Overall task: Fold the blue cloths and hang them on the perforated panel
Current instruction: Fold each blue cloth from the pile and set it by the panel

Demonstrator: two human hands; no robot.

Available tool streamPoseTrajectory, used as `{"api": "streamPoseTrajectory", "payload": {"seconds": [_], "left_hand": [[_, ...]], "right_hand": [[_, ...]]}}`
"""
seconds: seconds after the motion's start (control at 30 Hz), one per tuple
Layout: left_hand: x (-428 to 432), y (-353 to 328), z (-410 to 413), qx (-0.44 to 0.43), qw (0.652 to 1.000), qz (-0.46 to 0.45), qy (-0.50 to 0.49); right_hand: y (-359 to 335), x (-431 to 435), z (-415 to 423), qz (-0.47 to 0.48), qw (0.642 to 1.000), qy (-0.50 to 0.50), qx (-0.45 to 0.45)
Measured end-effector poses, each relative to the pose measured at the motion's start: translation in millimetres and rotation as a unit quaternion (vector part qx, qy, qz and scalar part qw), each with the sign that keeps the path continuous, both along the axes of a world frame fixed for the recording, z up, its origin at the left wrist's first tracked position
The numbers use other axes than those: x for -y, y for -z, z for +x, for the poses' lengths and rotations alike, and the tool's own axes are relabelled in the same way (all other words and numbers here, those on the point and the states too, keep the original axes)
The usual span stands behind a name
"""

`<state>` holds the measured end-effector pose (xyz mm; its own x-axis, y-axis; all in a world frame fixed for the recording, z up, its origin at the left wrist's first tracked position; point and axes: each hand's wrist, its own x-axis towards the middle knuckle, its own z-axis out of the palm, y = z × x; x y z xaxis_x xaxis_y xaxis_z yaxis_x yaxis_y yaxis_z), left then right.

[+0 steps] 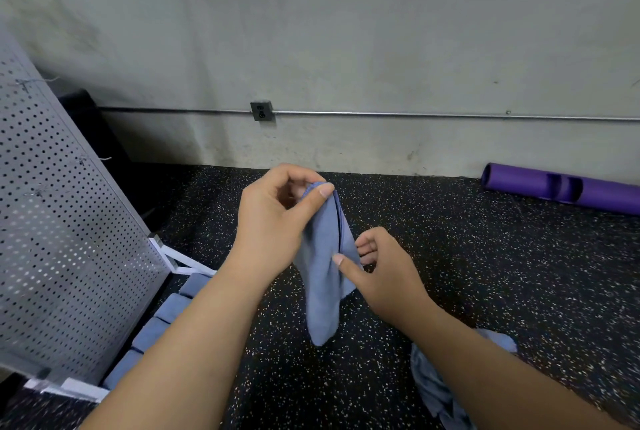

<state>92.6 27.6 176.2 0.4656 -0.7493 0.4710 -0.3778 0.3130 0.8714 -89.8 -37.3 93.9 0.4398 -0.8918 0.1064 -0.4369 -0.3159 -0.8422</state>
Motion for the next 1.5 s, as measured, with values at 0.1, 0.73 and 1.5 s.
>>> {"api": "streamPoseTrajectory", "payload": {"seconds": [0.1,0.73,1.5], "left_hand": [[0,-1,-1,-0.022,0.999,0.008,0.043],[-8,14,56,-0.097,0.993,0.002,-0.067],[-29,32,103,0.041,0.975,0.126,-0.177]], "right_hand": [[-2,-4,7,0.007,0.999,0.03,0.026],[-14,61,-60,0.026,0.972,-0.01,-0.234],[-69,65,-127,-0.095,0.972,-0.099,-0.193]]}}
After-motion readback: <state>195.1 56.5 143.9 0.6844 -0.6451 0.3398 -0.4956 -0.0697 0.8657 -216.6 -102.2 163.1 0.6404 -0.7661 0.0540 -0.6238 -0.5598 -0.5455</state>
